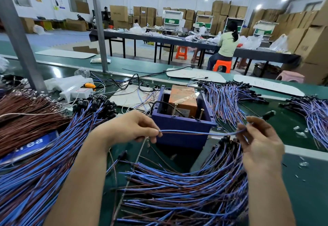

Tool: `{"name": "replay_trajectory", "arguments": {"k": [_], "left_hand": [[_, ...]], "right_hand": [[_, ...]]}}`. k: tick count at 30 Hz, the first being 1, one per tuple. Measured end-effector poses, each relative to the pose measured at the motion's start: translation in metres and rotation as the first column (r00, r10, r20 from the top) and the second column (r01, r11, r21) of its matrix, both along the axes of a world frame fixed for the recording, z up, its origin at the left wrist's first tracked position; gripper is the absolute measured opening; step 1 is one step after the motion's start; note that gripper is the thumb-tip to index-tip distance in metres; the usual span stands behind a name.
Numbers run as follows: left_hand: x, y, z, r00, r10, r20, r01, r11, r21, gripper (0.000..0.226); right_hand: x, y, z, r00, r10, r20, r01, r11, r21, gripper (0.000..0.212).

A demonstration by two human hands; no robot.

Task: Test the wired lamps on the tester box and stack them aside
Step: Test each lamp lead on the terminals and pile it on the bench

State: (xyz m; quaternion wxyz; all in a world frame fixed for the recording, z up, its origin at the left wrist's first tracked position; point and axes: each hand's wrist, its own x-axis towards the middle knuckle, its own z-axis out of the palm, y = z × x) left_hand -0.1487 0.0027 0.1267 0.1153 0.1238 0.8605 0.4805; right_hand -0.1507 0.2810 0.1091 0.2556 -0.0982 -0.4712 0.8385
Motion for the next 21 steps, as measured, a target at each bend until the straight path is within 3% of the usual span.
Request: {"name": "replay_trajectory", "arguments": {"k": [3,6,9,11,13,16,19,21], "left_hand": [[0.0,-0.013,-0.001,0.998,0.059,-0.028,-0.06,0.998,-0.036,0.012],[0.001,-0.011,0.002,0.992,0.121,-0.031,-0.117,0.987,0.107,0.009],[0.002,0.001,0.006,0.988,0.156,-0.01,-0.145,0.939,0.312,0.004],[0.002,0.01,0.009,0.992,0.13,0.011,-0.123,0.906,0.404,0.008],[0.003,0.017,0.011,0.996,0.08,0.029,-0.084,0.891,0.445,0.018],[0.004,0.022,0.012,0.999,0.015,0.028,-0.026,0.892,0.45,0.019],[0.004,0.025,0.011,0.999,0.01,0.031,-0.023,0.892,0.452,0.019],[0.004,0.029,0.011,0.999,0.02,0.045,-0.038,0.887,0.46,0.019]], "right_hand": [[-0.001,0.018,-0.009,0.982,-0.156,0.108,0.121,0.953,0.279,0.036],[0.0,0.023,-0.015,0.967,-0.178,0.182,0.062,0.857,0.512,0.033],[0.001,0.017,-0.015,0.91,-0.248,0.333,-0.138,0.576,0.806,0.016],[0.004,0.008,-0.011,0.857,-0.259,0.446,-0.336,0.376,0.864,0.015],[0.007,-0.003,-0.007,0.818,-0.22,0.532,-0.472,0.272,0.838,0.028],[0.012,-0.02,0.006,0.838,-0.134,0.529,-0.485,0.26,0.835,0.029],[0.02,-0.034,0.019,0.889,0.092,0.448,-0.445,0.398,0.802,0.013],[0.024,-0.038,0.023,0.895,0.159,0.417,-0.443,0.437,0.783,0.02]]}}
